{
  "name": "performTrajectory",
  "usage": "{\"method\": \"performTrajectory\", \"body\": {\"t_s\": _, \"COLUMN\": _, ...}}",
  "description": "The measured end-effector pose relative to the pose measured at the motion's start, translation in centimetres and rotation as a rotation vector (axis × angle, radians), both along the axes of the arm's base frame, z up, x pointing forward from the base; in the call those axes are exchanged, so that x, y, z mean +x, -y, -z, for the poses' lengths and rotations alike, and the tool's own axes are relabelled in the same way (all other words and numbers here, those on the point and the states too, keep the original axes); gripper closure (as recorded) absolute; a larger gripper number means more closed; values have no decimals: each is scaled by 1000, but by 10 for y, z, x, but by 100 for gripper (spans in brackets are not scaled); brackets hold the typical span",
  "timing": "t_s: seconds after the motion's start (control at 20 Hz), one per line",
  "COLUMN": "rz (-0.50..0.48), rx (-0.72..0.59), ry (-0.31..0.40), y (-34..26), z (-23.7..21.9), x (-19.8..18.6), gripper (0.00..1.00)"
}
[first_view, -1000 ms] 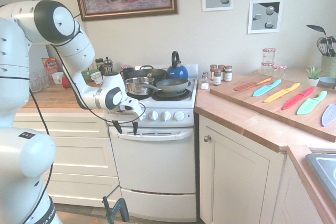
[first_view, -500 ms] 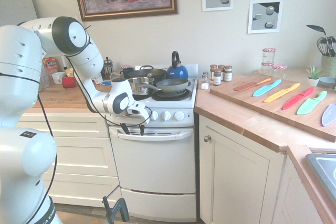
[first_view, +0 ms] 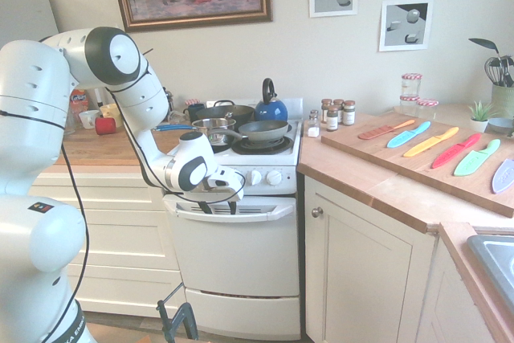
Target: Open the oven
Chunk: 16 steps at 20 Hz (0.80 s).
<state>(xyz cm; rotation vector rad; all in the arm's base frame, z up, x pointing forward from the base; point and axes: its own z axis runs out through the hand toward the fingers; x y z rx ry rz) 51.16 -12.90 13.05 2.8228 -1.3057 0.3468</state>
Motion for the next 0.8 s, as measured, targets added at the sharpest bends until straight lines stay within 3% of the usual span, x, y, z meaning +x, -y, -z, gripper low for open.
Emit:
{"method": "performTrajectory", "body": {"t_s": 0.15, "rz": 23, "rx": 4, "ry": -70, "y": 24, "z": 27, "x": -48, "gripper": 0}}
{"method": "performTrajectory", "body": {"t_s": 0.55, "rz": -51, "rx": -9, "ry": -113, "y": 61, "z": 59, "x": -108, "gripper": 0}}
{"method": "performTrajectory", "body": {"t_s": 0.7, "rz": -50, "rx": -9, "ry": -121, "y": 77, "z": 54, "x": -128, "gripper": 0}}
{"method": "performTrajectory", "body": {"t_s": 0.8, "rz": 21, "rx": 25, "ry": -131, "y": 86, "z": 33, "x": -138, "gripper": 0}}
